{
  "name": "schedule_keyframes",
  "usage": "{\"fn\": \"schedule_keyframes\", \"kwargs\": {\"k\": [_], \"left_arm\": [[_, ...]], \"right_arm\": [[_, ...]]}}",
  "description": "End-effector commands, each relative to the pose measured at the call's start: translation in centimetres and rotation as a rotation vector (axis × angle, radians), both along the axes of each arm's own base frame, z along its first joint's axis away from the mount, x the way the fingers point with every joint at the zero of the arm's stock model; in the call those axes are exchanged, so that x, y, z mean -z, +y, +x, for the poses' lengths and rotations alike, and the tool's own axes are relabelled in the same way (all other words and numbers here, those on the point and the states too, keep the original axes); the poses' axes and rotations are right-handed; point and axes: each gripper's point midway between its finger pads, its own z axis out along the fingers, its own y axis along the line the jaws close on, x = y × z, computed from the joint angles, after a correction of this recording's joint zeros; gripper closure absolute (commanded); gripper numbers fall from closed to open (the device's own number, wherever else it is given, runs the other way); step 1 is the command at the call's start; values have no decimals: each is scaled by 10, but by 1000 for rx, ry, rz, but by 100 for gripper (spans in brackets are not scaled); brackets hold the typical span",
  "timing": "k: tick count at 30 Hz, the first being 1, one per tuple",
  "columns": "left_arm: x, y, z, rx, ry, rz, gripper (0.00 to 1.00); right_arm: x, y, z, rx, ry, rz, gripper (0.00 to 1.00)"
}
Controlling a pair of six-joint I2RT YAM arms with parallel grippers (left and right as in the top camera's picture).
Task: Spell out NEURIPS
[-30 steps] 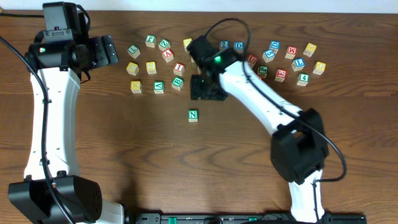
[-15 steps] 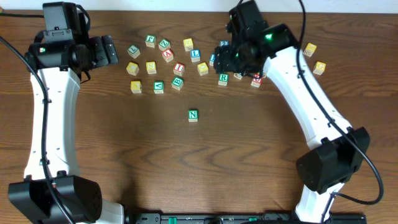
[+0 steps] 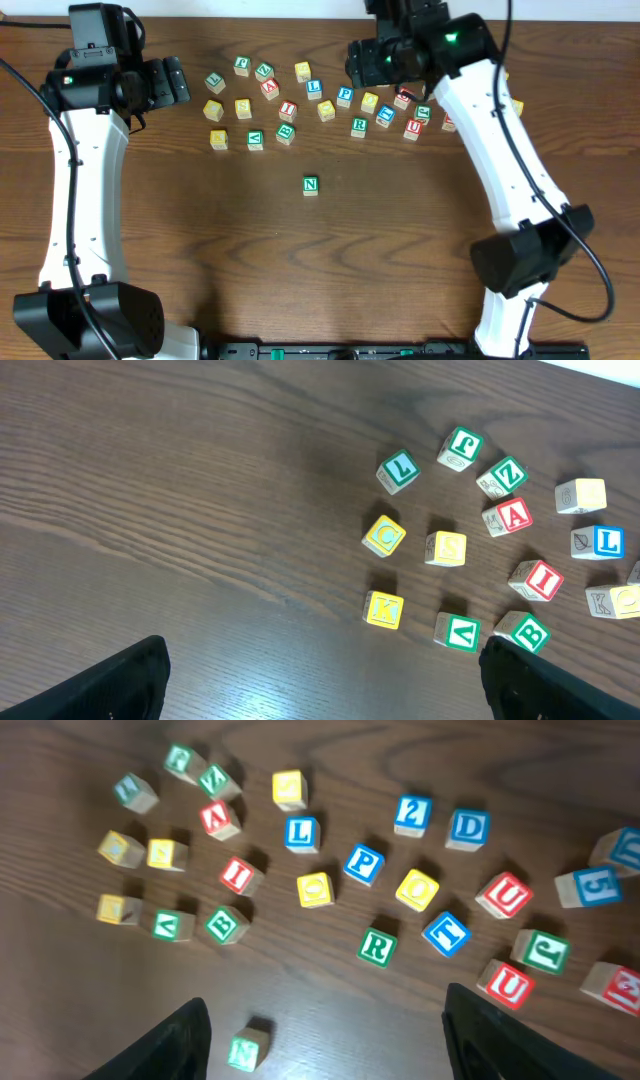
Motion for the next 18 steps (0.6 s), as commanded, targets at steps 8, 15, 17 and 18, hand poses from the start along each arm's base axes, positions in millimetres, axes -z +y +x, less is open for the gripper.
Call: {"fn": "schedule_keyframes", "kwargs": {"k": [8,15,17,18], "left_arm": [[4,1,1,-13,11,6,2],[4,1,1,-13,11,6,2],[4,1,1,-13,11,6,2],[4,1,1,-13,11,6,2]], "right_arm": [[68,23,0,-34,128,-66,32],[88,15,6,77,183,-63,32],[90,11,8,98,181,-78,32],[90,10,8,101,181,-82,32]]}}
